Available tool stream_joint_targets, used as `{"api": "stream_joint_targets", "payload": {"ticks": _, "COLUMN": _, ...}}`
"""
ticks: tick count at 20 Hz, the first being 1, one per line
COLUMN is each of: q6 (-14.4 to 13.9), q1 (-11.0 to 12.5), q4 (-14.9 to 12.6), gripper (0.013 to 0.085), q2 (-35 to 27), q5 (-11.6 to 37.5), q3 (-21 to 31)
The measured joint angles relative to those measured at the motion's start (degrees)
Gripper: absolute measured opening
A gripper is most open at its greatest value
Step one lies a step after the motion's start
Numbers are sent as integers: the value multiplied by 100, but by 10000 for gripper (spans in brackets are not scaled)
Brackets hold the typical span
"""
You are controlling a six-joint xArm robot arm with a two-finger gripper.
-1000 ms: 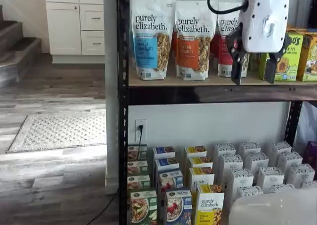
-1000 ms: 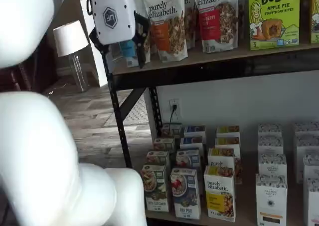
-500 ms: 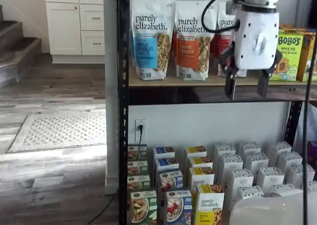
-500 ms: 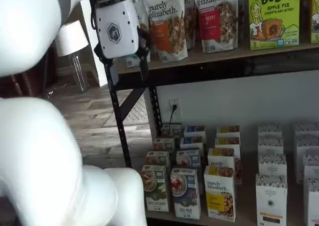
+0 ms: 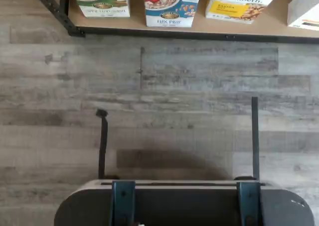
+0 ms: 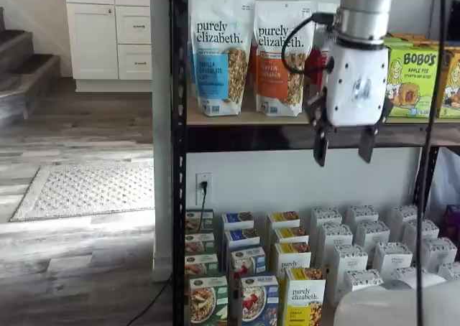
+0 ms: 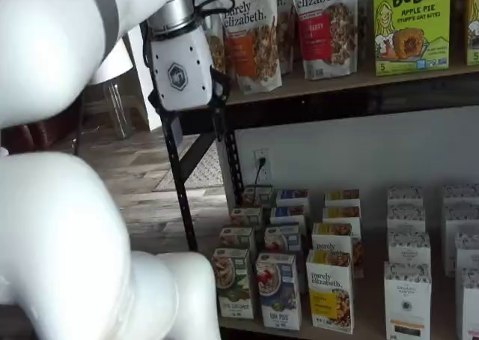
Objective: Pick up the blue and white box that is on the bottom shelf, the second box from the left
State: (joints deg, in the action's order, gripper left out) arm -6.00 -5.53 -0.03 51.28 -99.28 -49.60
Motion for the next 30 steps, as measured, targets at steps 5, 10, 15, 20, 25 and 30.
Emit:
{"api": "stream_joint_targets", "payload": {"ticks": 5, "q6": -47, "q1": -41, "q4": 15, "gripper": 850, "q2": 25, "q5": 363, "q3": 353}}
{"api": "stream_joint_targets", "payload": {"ticks": 10, "q6": 2, "q1": 19, "q4": 96, "gripper": 850, "q2": 75, "q5": 720, "q3": 682}}
{"api": "stream_joint_targets", "payload": {"ticks": 15, "q6": -3, "q1": 9, "q4": 103, "gripper": 850, "q2": 68, "q5": 1180, "q3": 1105}}
{"api": "stream_joint_targets", "payload": {"ticks": 20, "q6": -44, "q1": -37, "q4": 105, "gripper": 850, "q2": 37, "q5": 1720, "q3": 1529}}
{"api": "stream_joint_targets", "payload": {"ticks": 25, "q6": -100, "q1": -99, "q4": 107, "gripper": 850, "q2": -93, "q5": 2171, "q3": 1856}}
{"api": "stream_joint_targets", "payload": {"ticks": 30, "q6": -113, "q1": -124, "q4": 128, "gripper": 850, "q2": -191, "q5": 2724, "q3": 2174}}
